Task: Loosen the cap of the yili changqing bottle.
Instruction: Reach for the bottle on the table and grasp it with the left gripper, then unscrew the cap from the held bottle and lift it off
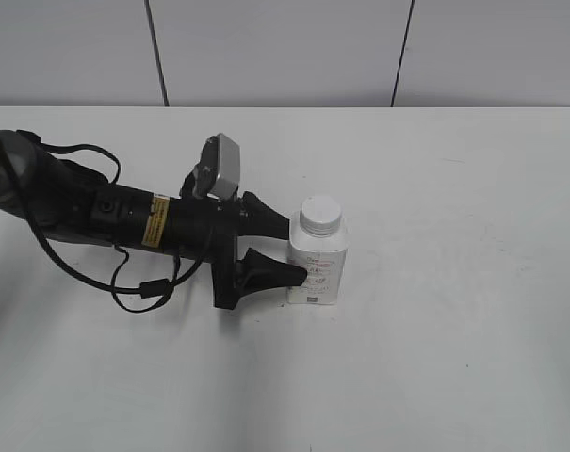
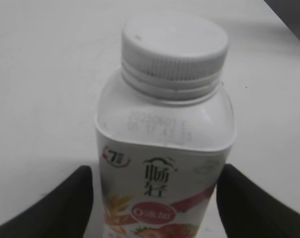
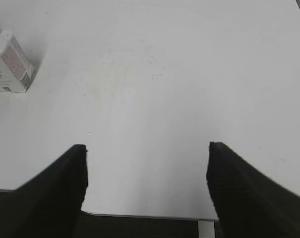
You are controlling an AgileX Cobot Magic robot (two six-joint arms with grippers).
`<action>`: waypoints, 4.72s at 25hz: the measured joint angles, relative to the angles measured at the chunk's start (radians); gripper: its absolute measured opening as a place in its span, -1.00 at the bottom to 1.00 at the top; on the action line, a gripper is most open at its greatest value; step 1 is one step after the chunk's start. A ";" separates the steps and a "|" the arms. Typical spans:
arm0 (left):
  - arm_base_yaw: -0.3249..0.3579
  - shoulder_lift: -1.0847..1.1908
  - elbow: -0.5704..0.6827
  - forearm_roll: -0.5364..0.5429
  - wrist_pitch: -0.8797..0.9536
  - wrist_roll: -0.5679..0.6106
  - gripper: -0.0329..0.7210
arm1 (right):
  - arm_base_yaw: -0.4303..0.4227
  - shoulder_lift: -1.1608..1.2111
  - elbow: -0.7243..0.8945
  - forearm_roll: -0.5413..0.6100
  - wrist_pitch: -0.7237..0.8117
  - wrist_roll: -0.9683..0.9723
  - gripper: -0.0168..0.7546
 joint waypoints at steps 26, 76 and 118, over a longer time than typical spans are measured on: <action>-0.021 0.000 0.000 -0.018 0.007 0.000 -0.02 | 0.000 0.708 -0.304 0.001 0.028 0.000 0.56; -0.021 0.000 0.000 -0.018 0.011 0.000 -0.05 | 0.376 1.881 -1.122 0.282 0.137 0.191 0.35; -0.022 0.000 -0.001 -0.020 0.010 0.000 -0.06 | 0.442 1.986 -1.204 0.171 0.137 -0.071 0.06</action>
